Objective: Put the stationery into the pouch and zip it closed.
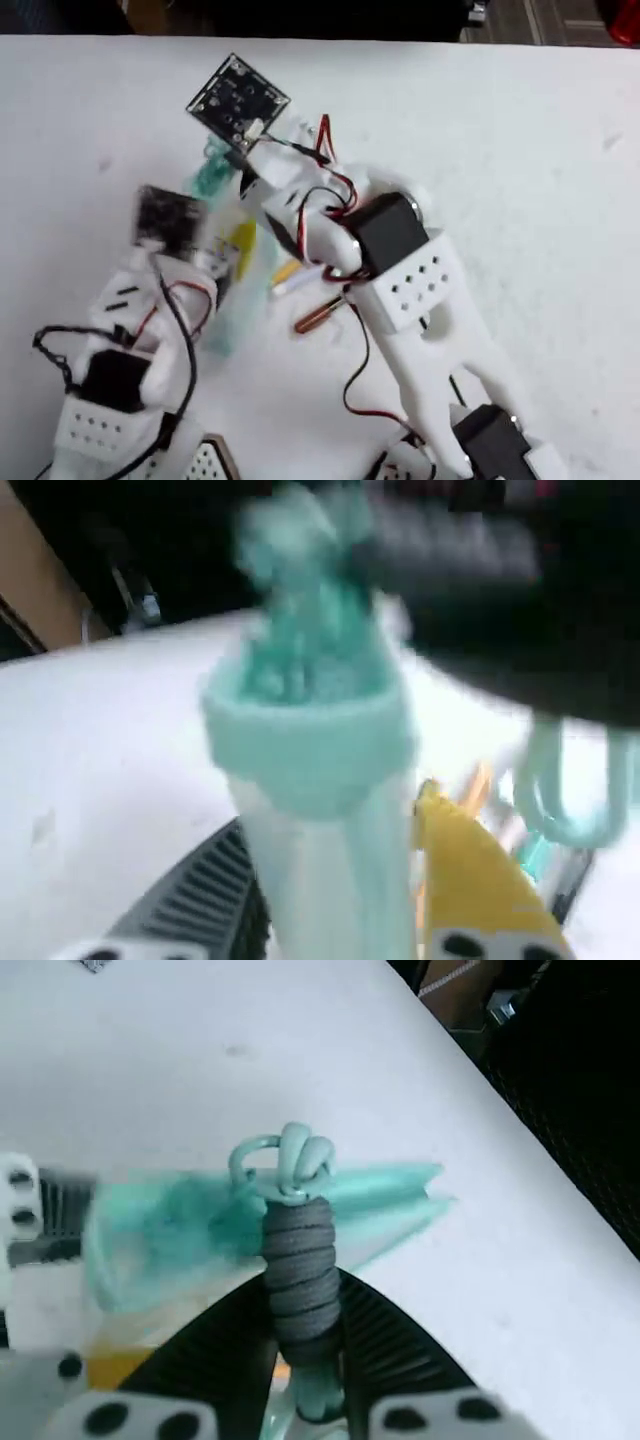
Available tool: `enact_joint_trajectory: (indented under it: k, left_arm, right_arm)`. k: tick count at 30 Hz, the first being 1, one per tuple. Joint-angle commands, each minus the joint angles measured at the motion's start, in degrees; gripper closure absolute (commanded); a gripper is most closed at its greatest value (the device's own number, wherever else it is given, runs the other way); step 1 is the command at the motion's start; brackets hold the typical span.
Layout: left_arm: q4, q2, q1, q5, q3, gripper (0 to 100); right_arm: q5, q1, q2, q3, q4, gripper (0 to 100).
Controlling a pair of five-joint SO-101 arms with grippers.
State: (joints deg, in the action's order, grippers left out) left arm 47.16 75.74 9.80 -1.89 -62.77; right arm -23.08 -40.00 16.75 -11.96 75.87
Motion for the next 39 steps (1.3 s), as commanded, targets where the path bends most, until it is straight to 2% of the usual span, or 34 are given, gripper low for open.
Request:
enact_joint_trajectory:
  k: [1, 7, 12, 15, 23, 26, 31, 39]
  left_arm:
    - [5.1, 7.16, 4.35, -3.25, -1.67, 76]
    - [8.62, 15.25, 5.14, -4.4, -4.84, 78]
    - [9.32, 21.49, 5.05, -4.75, -5.1, 99]
    - [9.76, 23.25, 5.05, -4.66, -6.24, 95]
    - [9.67, 23.69, 5.05, -4.75, -8.26, 96]
    - [9.14, 23.69, 5.05, -4.75, -9.23, 96]
    - [5.8, 23.69, 5.05, -4.75, -11.96, 98]
    - [5.8, 23.69, 5.05, -4.75, -11.96, 98]
  right_arm:
    - [0.44, -2.24, 2.86, -0.26, 1.36, 98.1]
    - [0.44, -2.51, 2.95, -0.53, 2.42, 98.1]
    - [0.44, -2.86, 4.26, -0.7, 5.32, 98.1]
    - [0.18, -2.51, 7.25, -0.7, 5.93, 98.1]
    - [-0.09, 1.19, 9.36, -0.26, 0.4, 98.1]
    - [-2.29, 3.56, 9.36, -0.26, -1.63, 98.1]
    - [-3.69, 5.32, 7.43, -0.62, -2.42, 98.1]
    - [-5.1, 9.27, 1.36, -0.62, -6.55, 98.1]
